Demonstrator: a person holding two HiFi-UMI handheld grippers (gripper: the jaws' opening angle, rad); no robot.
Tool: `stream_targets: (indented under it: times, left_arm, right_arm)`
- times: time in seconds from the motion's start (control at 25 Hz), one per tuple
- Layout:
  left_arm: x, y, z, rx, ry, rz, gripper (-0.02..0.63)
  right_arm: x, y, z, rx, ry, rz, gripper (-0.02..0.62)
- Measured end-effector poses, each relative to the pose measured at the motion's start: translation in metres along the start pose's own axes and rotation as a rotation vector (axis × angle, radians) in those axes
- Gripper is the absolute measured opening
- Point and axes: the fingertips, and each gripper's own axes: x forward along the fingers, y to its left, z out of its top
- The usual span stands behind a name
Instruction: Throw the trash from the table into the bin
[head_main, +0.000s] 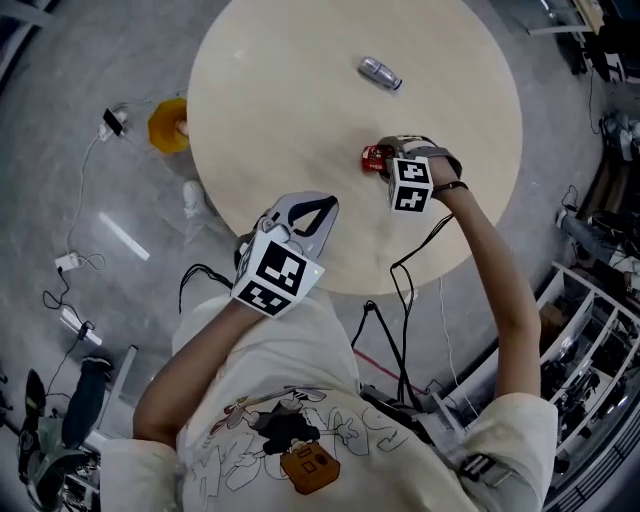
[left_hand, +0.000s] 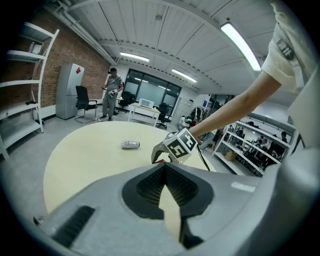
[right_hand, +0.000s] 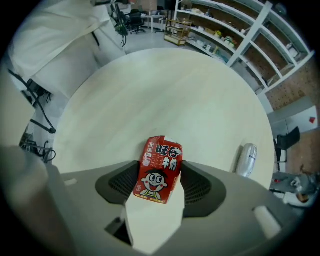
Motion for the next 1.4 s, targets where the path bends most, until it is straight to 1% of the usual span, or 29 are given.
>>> stream_targets:
  times: [0.16, 0.28, 0.36, 0.44, 0.52, 0.64, 0.84, 0.96, 1.12, 1.24, 1.4]
  left_arm:
    - [-0.020, 0.005, -0.010, 0.014, 0.011, -0.032, 0.006]
    - [-0.040, 0.016, -0.014, 0.023, 0.009, -0.043, 0.006]
    - [-0.057, 0.027, -0.013, 0.038, 0.003, -0.040, 0.006]
    - [-0.076, 0.042, -0.011, 0.051, -0.008, -0.033, 0.006]
    - [-0.093, 0.058, -0.011, 0.048, -0.017, -0.022, 0.006]
    - [-0.120, 0.082, -0.018, 0.017, -0.022, -0.002, 0.006]
    - [-0.169, 0.125, -0.044, -0.043, -0.033, 0.058, 0.006]
    - [-0.199, 0.144, -0.063, -0.099, -0.050, 0.102, 0.006]
    - [-0.236, 0.167, -0.078, -0.179, -0.100, 0.157, 0.006]
    - [-0.261, 0.192, -0.085, -0.212, -0.140, 0.214, 0.006]
    - [-0.291, 0.232, -0.090, -0.276, -0.199, 0.305, 0.006]
  right_arm:
    - [-0.014, 0.008, 0.020, 0.157, -0.050, 0.005, 0.275]
    - [-0.030, 0.015, 0.048, 0.273, -0.115, 0.015, 0.275]
    - [-0.042, 0.017, 0.071, 0.329, -0.154, 0.010, 0.275]
    - [-0.051, 0.016, 0.094, 0.360, -0.177, 0.001, 0.275]
    - [-0.058, 0.014, 0.117, 0.369, -0.190, -0.004, 0.275]
    - [-0.068, 0.006, 0.151, 0.372, -0.209, -0.008, 0.275]
    - [-0.076, -0.012, 0.218, 0.410, -0.276, 0.002, 0.275]
    - [-0.079, -0.017, 0.256, 0.426, -0.311, 0.023, 0.275]
    - [-0.080, -0.024, 0.300, 0.409, -0.330, 0.043, 0.275]
    - [-0.075, -0.030, 0.332, 0.410, -0.352, 0.063, 0.275]
    - [-0.069, -0.048, 0.375, 0.410, -0.381, 0.111, 0.275]
